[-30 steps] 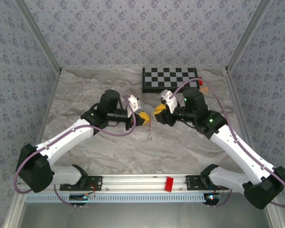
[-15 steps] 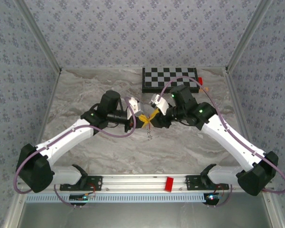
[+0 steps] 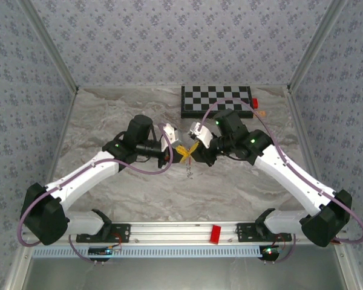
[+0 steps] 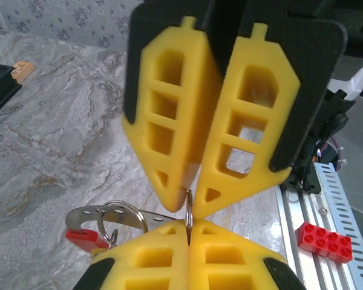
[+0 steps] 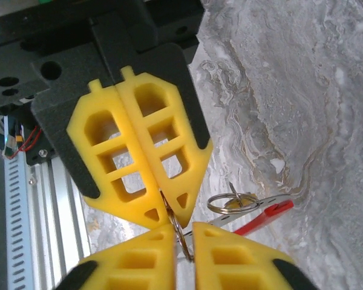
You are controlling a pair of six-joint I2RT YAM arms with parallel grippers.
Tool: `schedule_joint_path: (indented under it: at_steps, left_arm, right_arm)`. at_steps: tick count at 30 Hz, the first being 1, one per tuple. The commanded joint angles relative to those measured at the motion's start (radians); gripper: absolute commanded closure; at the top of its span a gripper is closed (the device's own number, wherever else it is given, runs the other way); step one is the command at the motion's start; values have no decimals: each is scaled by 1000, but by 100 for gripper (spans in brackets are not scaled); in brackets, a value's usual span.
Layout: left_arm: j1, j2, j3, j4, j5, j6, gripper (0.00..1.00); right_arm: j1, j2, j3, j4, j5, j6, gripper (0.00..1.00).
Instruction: Put the keys on the keyring
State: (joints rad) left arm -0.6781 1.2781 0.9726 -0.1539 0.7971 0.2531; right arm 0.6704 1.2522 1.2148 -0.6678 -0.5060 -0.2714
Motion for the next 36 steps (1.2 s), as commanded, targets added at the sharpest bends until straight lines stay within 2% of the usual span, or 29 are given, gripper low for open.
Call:
schedule_joint_path:
  at_steps: [1,3,11,12,13,14,17,21,25,31,36]
  left_arm:
    - [-3,-25,22,38,60,7,100]
    - [-2,-26,22,40,63,3,100]
    - [-2,-47,4,69,40,-11,97]
    - [-3,-51,-2,81,23,-20,92]
    - [-1,-55,-8,96,7,-31,79]
    - [-1,-60,-15,111,-5,-38,72]
    - [4,-79,-39,159,-7,-63,65]
    - [7,-93,-55,194,-7,-82,65]
    - [8,-85,-58,226,-9,-107,65]
    - [3,-65,-52,266,0,-151,65]
    - [-2,-71,-47,285,14,-172,67]
  right_arm:
    - [5,13,14,-14,-3,-5,94]
    - [7,13,14,-16,-8,-8,100]
    - [-6,-53,-64,61,-24,-2,100]
    - [-13,-73,-86,109,-31,14,100]
    - [-23,-93,-108,146,-38,26,100]
    - [-32,-114,-129,184,-43,40,100]
    - [-70,-187,-217,331,-89,97,100]
    - [-111,-287,-344,565,-128,171,100]
    - [-135,-340,-412,689,-177,219,100]
    - [-140,-356,-444,794,-206,284,100]
    - [-137,-336,-441,809,-231,297,100]
